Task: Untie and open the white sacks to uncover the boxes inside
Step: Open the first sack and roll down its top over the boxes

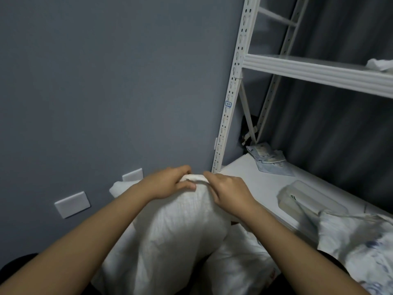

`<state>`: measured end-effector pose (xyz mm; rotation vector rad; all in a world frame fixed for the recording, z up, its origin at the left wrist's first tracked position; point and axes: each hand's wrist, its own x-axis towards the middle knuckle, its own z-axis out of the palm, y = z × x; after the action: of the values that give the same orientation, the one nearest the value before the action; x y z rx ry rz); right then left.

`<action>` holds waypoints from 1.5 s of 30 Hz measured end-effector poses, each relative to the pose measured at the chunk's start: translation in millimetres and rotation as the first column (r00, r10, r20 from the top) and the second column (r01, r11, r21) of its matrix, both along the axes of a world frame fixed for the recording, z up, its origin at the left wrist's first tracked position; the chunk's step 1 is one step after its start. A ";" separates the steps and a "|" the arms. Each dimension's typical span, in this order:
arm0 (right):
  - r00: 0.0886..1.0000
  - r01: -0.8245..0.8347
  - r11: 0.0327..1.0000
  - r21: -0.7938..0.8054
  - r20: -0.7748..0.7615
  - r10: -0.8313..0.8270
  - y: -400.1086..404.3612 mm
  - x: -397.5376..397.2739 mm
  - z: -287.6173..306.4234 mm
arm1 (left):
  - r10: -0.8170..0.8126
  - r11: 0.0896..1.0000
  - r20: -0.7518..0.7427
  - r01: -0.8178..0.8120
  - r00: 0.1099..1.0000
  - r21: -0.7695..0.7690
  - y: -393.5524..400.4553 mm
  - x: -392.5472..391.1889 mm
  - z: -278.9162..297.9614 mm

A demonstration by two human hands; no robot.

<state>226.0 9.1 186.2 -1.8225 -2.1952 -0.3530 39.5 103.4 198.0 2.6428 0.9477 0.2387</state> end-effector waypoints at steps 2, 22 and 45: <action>0.999 -0.024 0.998 0.059 0.033 0.022 -4.6 -1.5 -1.1 | -0.023 0.998 -0.036 0.025 0.999 0.053 1.4 -4.0 -0.6; 0.966 -0.022 1.000 0.019 -0.256 0.026 -15.7 -14.9 -8.9 | -0.073 0.988 0.140 0.091 0.987 -0.128 -1.2 -5.7 1.7; 0.762 0.060 0.996 -0.061 -0.642 -0.085 -16.6 -34.7 -44.6 | -0.240 0.788 0.078 0.148 0.968 0.597 -2.9 -18.1 -40.8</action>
<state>191.3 -7.5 141.7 -1.7021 -1.6504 0.2822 21.4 100.5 157.2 3.1922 0.6036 0.7863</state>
